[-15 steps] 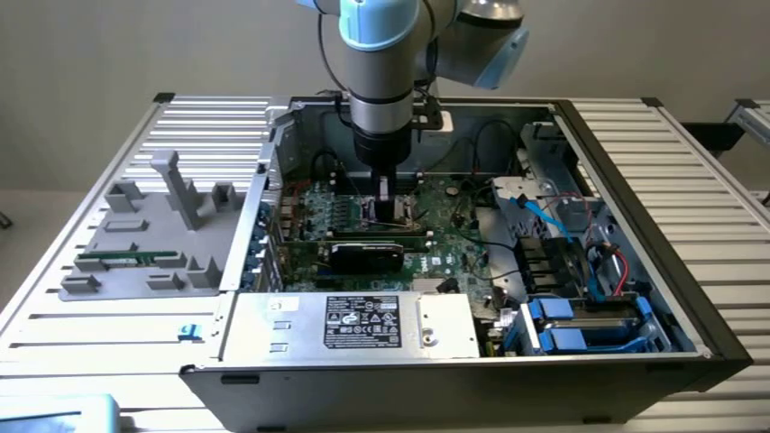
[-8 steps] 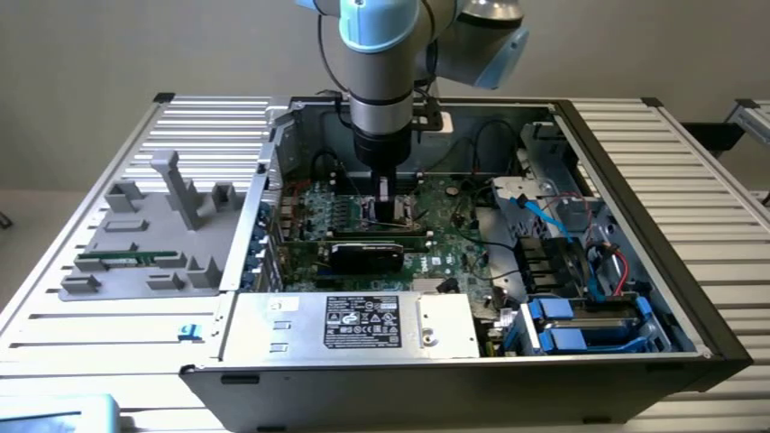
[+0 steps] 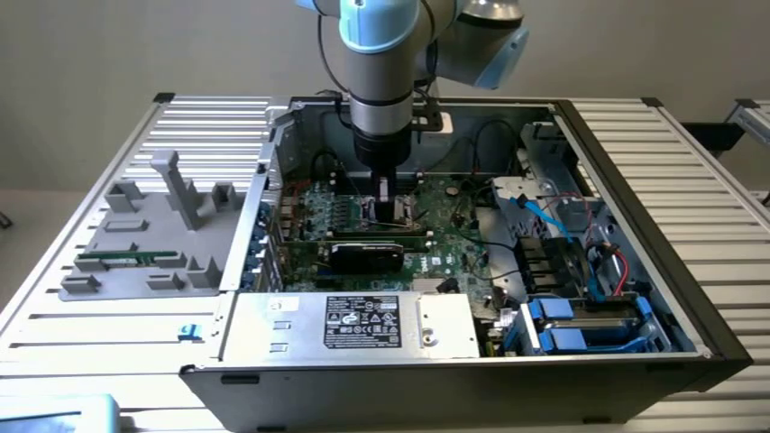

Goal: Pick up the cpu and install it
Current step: 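Place the cpu into insertion slot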

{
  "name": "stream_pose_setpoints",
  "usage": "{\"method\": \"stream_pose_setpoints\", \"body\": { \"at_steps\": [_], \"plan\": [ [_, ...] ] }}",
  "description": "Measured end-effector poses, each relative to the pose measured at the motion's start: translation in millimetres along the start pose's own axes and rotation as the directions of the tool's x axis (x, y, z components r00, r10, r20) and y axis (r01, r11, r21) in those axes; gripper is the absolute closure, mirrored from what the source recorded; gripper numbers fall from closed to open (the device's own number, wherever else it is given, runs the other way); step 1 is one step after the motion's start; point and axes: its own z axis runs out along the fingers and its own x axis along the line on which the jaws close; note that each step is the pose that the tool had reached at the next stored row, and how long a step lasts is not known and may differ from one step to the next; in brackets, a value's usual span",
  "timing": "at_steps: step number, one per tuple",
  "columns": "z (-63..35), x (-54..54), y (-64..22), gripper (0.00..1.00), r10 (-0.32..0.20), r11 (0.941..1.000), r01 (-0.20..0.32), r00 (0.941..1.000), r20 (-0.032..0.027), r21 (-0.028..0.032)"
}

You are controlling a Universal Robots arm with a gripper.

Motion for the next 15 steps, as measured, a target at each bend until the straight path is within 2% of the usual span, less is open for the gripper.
{"method": "stream_pose_setpoints", "body": {
  "at_steps": [15],
  "plan": [
    [0.9,0.8,-0.1,0.45,-0.002,1.0,0.002,1.0,0.0,0.0]
  ]
}}
